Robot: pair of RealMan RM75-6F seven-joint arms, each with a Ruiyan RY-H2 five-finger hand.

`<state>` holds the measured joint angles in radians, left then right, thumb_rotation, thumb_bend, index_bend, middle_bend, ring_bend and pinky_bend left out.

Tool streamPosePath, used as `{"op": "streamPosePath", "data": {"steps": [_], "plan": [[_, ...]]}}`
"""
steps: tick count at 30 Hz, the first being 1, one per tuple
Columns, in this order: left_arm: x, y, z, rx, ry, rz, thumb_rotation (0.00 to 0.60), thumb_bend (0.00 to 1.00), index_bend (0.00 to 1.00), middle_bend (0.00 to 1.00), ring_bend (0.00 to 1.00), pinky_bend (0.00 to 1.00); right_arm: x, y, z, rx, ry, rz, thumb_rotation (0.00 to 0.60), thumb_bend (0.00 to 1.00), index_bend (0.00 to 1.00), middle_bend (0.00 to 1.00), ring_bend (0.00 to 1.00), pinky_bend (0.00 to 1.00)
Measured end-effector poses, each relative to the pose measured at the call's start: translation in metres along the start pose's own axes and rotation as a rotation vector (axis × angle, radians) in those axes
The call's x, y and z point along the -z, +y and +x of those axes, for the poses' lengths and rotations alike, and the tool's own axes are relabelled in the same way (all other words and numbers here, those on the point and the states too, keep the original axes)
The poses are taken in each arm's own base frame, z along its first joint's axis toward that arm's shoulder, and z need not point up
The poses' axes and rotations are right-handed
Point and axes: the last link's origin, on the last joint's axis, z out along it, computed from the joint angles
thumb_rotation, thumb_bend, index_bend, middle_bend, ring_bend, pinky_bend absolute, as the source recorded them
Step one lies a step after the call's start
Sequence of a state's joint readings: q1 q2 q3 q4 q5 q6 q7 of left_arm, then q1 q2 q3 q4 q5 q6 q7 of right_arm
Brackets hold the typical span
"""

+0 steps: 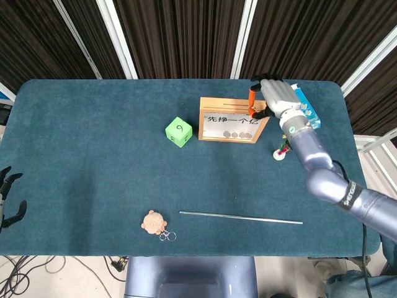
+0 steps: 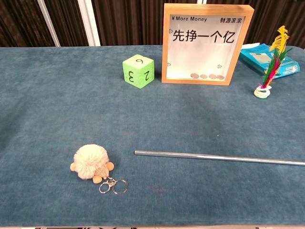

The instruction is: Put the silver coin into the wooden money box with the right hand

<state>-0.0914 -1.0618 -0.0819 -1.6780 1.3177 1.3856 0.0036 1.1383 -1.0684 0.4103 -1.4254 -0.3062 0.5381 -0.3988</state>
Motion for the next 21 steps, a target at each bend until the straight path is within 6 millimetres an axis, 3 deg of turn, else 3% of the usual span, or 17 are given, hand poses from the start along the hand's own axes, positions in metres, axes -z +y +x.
{"op": "streamPosePath", "data": {"steps": [12, 21], "plan": [[-0.002, 0.0, 0.0, 0.007, -0.025, 0.012, 0.6, 0.44, 0.19, 0.01, 0.0, 0.15, -0.042, 0.01, 0.003, -0.056, -0.099, -0.049, 0.6, 0.49, 0.71, 0.14, 0.04, 0.0], [-0.001, 0.0, -0.001, 0.007, -0.032, 0.014, 0.6, 0.44, 0.19, 0.01, 0.0, 0.15, -0.06, 0.01, 0.003, -0.136, -0.153, -0.07, 0.6, 0.49, 0.71, 0.13, 0.03, 0.0]]}}
